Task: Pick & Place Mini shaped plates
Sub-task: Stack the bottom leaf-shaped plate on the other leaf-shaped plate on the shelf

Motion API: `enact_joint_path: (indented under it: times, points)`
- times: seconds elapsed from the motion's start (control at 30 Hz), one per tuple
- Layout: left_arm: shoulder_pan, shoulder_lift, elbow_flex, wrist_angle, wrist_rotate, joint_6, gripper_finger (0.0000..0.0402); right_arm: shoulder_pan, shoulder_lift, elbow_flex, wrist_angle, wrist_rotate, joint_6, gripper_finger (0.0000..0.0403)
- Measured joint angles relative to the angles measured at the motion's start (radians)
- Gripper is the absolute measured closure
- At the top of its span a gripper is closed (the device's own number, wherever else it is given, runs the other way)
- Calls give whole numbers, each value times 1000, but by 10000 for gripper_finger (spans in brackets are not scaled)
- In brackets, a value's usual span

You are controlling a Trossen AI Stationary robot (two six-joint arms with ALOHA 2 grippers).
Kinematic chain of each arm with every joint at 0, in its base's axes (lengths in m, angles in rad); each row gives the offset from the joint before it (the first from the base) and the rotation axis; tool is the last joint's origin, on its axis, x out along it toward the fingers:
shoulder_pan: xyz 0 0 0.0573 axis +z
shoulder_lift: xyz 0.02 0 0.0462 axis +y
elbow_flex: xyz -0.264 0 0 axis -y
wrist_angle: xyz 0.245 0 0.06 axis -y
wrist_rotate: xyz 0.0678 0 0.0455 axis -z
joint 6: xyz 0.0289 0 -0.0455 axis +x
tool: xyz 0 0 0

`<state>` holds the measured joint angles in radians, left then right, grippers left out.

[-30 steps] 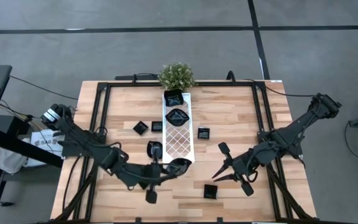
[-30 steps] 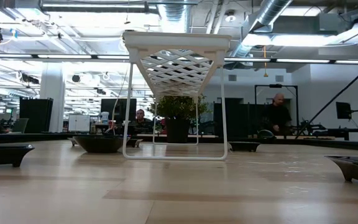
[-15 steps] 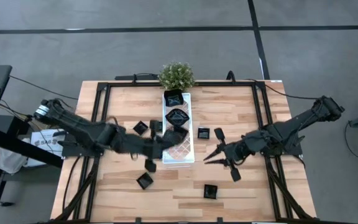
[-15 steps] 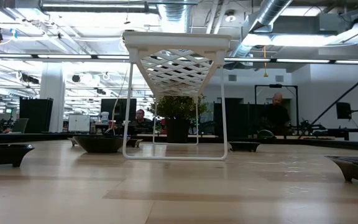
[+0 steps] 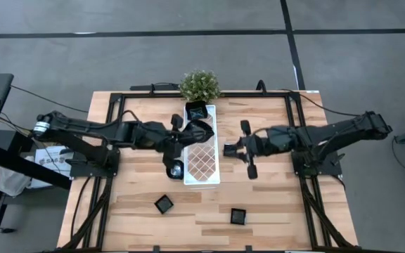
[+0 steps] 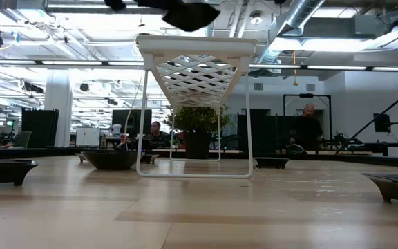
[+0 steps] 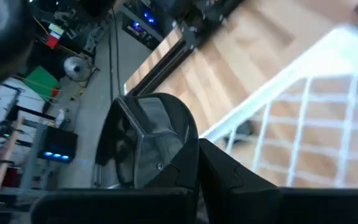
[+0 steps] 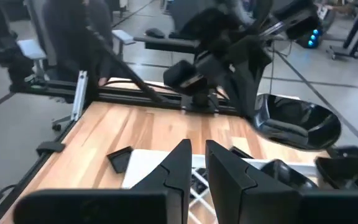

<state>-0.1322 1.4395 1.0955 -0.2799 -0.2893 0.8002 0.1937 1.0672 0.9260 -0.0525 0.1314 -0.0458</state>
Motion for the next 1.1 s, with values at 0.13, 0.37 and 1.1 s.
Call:
enact_joint_path:
  times: [0.13, 0.37, 1.1]
  points:
    - [58, 1, -33, 33, 47, 40, 394, -37, 0, 0, -3, 4, 14, 361]
    - [126, 1, -97, 112, 134, 61, 394, -84, 0, 0, -65, -2, 50, 361]
    - [139, 2, -244, 287, 277, 145, 393, -138, 0, 0, -79, 0, 55, 361]
